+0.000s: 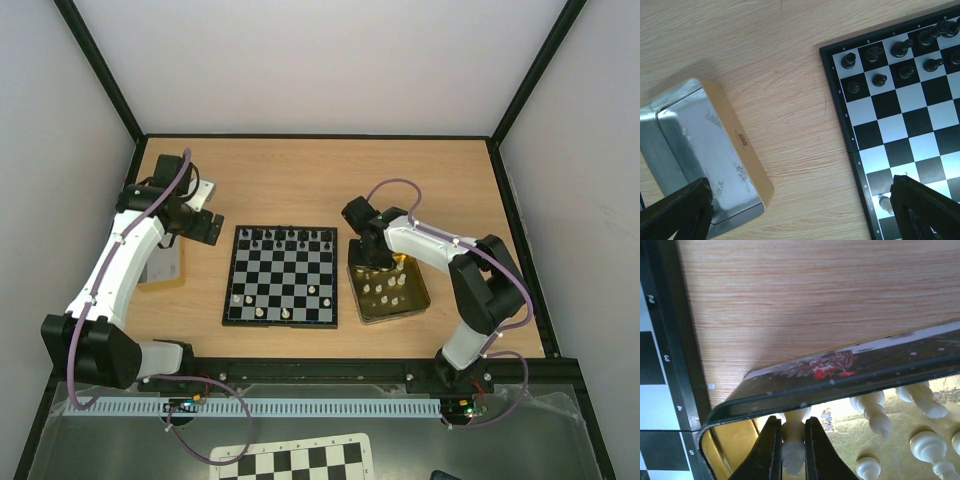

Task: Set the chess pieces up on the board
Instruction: Pick up the chess piece from the storage box, then place the chess piece on the chessboard.

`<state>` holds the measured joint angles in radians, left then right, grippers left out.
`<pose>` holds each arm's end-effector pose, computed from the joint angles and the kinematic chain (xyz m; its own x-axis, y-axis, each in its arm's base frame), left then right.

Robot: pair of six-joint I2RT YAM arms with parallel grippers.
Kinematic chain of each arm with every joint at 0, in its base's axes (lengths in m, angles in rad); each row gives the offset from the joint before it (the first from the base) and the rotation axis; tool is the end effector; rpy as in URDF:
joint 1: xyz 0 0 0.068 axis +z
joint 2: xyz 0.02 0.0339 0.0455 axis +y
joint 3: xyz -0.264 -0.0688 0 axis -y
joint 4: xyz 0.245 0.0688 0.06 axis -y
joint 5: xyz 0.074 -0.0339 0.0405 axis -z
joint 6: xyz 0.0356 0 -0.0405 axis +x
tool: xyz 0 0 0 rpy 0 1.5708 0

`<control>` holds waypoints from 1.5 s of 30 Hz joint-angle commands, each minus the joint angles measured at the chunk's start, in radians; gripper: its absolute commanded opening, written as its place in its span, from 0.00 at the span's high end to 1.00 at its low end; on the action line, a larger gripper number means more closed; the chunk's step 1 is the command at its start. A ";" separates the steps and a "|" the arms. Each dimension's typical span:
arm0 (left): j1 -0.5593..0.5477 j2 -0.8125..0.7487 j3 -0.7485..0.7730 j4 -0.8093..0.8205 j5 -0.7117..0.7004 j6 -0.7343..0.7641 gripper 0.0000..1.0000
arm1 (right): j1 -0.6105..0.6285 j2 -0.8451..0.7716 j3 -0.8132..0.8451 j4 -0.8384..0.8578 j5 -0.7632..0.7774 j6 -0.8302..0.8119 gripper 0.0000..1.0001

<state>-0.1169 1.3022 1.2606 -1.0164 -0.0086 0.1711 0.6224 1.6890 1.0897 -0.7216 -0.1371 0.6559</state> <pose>0.2493 -0.0290 0.3223 -0.8336 0.2693 -0.4822 0.2582 0.9618 0.0909 0.2525 0.1872 0.1811 -0.9929 0.0312 -0.1152 0.0007 0.9667 0.2558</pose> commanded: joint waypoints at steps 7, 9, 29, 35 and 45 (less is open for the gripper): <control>0.006 -0.030 -0.014 -0.009 -0.009 -0.008 0.04 | 0.003 0.006 0.064 -0.054 0.041 -0.008 0.98; 0.006 -0.030 -0.015 -0.007 -0.008 -0.008 0.03 | 0.003 0.000 0.070 -0.065 0.042 -0.009 0.98; -0.011 0.037 0.050 -0.006 0.012 -0.003 0.03 | 0.011 -0.134 0.220 -0.307 0.082 -0.049 0.98; -0.012 0.022 0.051 -0.008 0.004 -0.013 0.03 | 0.090 -0.084 0.298 -0.332 0.092 -0.044 0.98; -0.009 -0.015 0.026 0.007 -0.008 -0.023 0.03 | 0.329 0.038 0.467 -0.402 0.093 0.016 0.98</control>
<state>-0.1257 1.3178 1.2903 -1.0145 -0.0071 0.1638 0.8593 1.6714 1.4670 -1.0443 -0.0654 0.6357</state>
